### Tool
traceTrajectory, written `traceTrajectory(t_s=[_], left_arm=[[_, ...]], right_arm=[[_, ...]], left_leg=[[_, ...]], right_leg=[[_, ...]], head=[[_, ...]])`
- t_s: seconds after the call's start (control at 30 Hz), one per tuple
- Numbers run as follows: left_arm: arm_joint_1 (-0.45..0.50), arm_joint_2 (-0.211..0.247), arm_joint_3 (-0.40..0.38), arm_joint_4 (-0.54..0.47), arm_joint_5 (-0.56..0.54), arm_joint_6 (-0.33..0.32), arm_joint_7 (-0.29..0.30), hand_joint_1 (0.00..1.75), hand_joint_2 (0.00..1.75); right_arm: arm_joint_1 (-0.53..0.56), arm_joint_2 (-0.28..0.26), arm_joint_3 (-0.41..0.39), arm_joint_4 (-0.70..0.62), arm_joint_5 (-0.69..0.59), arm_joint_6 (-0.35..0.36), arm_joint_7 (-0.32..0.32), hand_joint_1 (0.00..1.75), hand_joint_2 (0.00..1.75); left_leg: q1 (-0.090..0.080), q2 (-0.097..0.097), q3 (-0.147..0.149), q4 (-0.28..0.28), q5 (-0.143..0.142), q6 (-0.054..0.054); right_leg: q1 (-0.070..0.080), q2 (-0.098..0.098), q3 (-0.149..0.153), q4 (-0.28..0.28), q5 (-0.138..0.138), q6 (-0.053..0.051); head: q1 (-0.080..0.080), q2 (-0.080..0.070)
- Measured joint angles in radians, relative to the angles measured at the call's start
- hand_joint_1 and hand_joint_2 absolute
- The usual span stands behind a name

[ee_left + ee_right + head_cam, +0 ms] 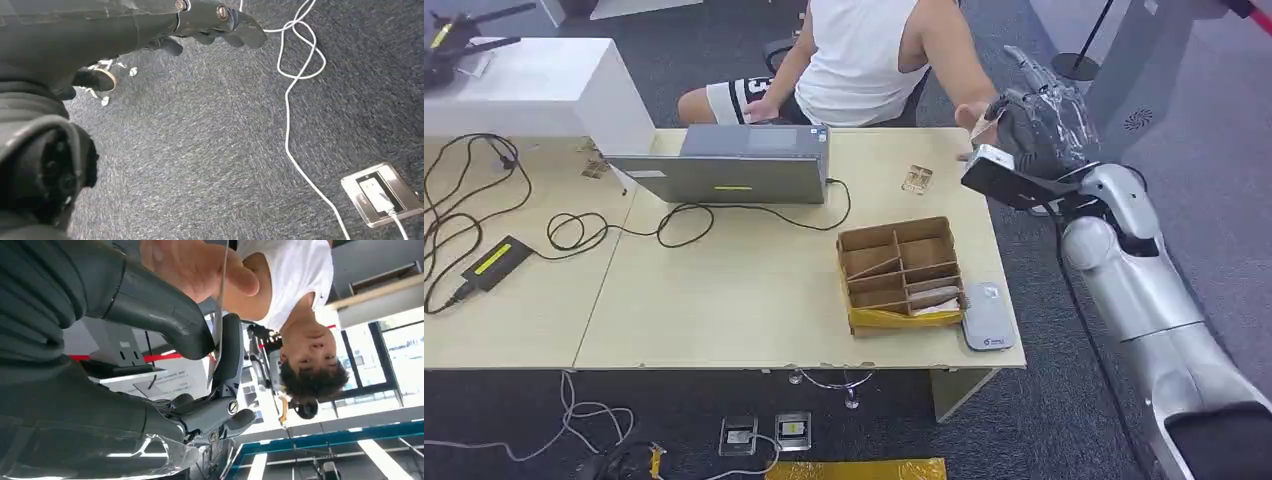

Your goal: Pass the card to the sensor for recognition and then transmit it.

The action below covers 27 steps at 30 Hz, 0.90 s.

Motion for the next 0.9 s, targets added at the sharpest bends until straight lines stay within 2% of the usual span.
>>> traceTrajectory(t_s=[0.13,0.33,0.43,0.47,0.5,0.53,0.7,0.9], left_arm=[[-0.014,0.000,-0.005,-0.002,-0.013,-0.018,0.012,0.00,0.00],[-0.026,0.000,-0.019,-0.002,-0.012,-0.025,0.019,0.00,0.00],[-0.025,0.001,-0.020,-0.002,-0.005,-0.022,0.019,0.00,0.00],[-0.025,0.001,-0.020,-0.002,-0.004,-0.021,0.019,0.00,0.00],[-0.025,0.002,-0.020,-0.002,-0.002,-0.020,0.019,0.00,0.00],[-0.025,0.002,-0.020,-0.002,0.001,-0.019,0.019,0.00,0.00],[-0.024,0.012,-0.019,-0.002,0.023,-0.008,0.019,0.00,0.00],[-0.019,0.035,-0.018,-0.002,0.071,0.009,0.017,0.00,0.00]], right_arm=[[-0.049,0.020,0.011,0.140,0.007,-0.009,-0.030,1.75,1.75],[-0.106,0.065,0.038,0.346,0.025,-0.011,-0.037,1.75,1.75],[-0.108,0.081,0.047,0.391,0.026,-0.015,-0.034,1.75,1.75],[-0.111,0.085,0.050,0.409,0.026,-0.017,-0.034,0.61,1.75],[-0.114,0.089,0.052,0.424,0.026,-0.017,-0.035,0.61,1.75],[-0.118,0.092,0.053,0.435,0.026,-0.017,-0.037,0.03,1.75],[-0.121,0.098,0.064,0.480,0.026,-0.023,-0.046,0.00,1.75],[-0.120,0.097,0.073,0.501,0.010,-0.076,-0.070,0.00,1.75]], left_leg=[[0.000,-0.001,-0.001,0.000,0.000,0.000],[0.000,-0.001,0.000,0.000,0.000,0.000],[0.000,-0.001,0.000,0.000,0.000,0.000],[0.000,-0.001,0.000,0.000,0.000,0.000],[0.000,-0.001,0.000,0.000,0.000,0.000],[0.000,-0.001,0.000,0.000,0.000,0.000],[0.000,-0.001,0.000,0.000,0.000,0.000],[0.000,-0.001,0.000,0.000,0.000,0.000]], right_leg=[[0.000,-0.002,0.000,0.000,0.000,0.000],[0.000,-0.001,0.000,0.000,0.000,0.000],[0.000,-0.001,0.000,0.000,0.000,0.000],[0.000,-0.001,0.000,0.000,0.000,0.000],[0.000,-0.001,0.000,0.000,0.000,0.000],[0.000,-0.001,0.000,0.000,0.000,0.000],[0.000,-0.001,0.000,0.000,0.000,0.000],[0.000,0.000,0.000,0.000,0.000,0.000]], head=[[0.000,0.000],[0.000,0.000],[0.000,0.000],[0.000,0.000],[0.000,0.000],[-0.001,0.000],[0.000,0.000],[0.000,0.000]])
